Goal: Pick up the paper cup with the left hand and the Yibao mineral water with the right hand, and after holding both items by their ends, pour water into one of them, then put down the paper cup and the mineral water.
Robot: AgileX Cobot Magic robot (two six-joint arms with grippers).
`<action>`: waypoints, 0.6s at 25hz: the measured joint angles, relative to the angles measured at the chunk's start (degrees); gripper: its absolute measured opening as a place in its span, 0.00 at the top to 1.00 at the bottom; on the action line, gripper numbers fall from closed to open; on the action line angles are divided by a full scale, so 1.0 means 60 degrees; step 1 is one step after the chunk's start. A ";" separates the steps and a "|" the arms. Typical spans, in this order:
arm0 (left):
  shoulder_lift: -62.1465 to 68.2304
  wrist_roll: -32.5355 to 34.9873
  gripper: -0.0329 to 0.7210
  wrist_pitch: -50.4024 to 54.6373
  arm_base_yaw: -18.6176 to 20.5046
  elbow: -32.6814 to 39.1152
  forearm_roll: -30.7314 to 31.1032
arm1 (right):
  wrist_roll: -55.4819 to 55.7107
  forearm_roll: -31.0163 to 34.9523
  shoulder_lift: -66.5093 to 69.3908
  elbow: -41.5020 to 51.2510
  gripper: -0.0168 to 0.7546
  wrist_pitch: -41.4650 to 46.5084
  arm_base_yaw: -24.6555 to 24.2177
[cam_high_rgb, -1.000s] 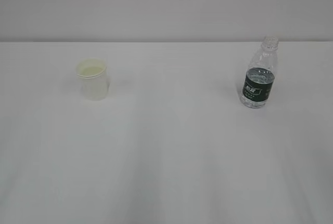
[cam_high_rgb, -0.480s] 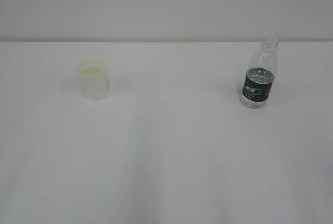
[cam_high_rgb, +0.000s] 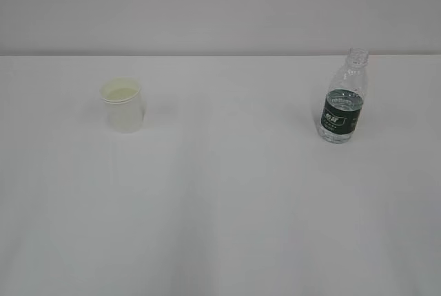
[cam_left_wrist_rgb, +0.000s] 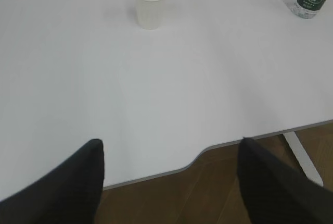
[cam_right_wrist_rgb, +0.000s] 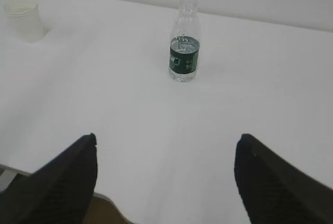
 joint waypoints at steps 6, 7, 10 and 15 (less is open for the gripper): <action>0.0000 0.0000 0.21 0.0007 0.0000 0.0000 0.0000 | 0.0310 -0.0728 0.0000 0.0000 0.17 0.0818 0.0000; 0.0000 0.0000 0.21 0.0007 0.0000 0.0000 0.0000 | 0.0356 -0.0856 0.0000 0.0000 0.17 0.0909 0.0000; 0.0000 0.0000 0.21 0.0007 0.0000 0.0000 0.0000 | 0.0561 -0.1011 0.0000 0.0000 0.17 0.1098 0.0000; 0.0000 0.0000 0.21 0.0007 0.0000 0.0000 -0.0004 | 0.0710 -0.1168 0.0000 0.0000 0.17 0.1207 0.0000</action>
